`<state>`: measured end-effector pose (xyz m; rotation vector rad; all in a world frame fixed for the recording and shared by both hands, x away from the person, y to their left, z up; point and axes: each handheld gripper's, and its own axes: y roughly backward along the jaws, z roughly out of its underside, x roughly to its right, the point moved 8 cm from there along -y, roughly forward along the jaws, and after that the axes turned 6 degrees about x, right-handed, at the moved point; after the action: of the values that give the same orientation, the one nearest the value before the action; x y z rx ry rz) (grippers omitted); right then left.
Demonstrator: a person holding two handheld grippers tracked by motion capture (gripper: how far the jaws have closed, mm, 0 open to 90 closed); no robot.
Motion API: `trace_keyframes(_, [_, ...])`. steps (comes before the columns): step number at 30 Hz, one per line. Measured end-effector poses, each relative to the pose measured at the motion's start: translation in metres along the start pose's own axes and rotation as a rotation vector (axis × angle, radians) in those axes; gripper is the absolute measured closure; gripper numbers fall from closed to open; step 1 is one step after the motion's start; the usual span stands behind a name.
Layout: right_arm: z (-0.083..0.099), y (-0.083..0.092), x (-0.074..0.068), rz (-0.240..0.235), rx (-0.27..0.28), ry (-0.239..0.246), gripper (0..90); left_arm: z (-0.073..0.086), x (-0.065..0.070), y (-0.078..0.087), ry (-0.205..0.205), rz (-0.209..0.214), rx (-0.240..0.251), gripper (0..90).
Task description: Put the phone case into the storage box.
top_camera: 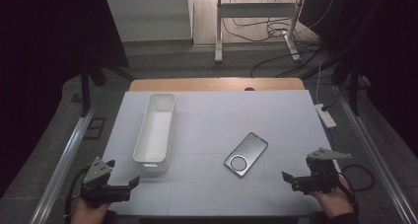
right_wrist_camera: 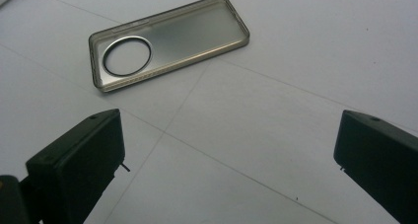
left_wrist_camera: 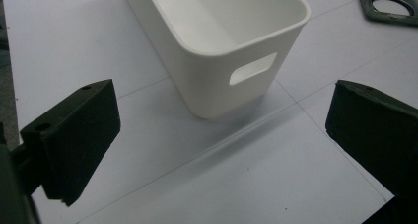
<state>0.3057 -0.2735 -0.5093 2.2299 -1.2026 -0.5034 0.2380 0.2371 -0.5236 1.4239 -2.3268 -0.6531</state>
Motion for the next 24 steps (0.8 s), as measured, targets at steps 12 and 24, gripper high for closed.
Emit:
trace_keyframes(12, [-0.005, -0.007, -0.003, -0.02, 0.002, 0.024, 0.0, 0.0, 0.0, 0.0, -0.003, 0.001, 0.0, 1.3])
trace_keyframes(24, [-0.01, -0.017, -0.002, -0.045, -0.025, 0.06, 0.0, 0.0, 0.0, 0.0, -0.004, 0.0, -0.004, 1.3])
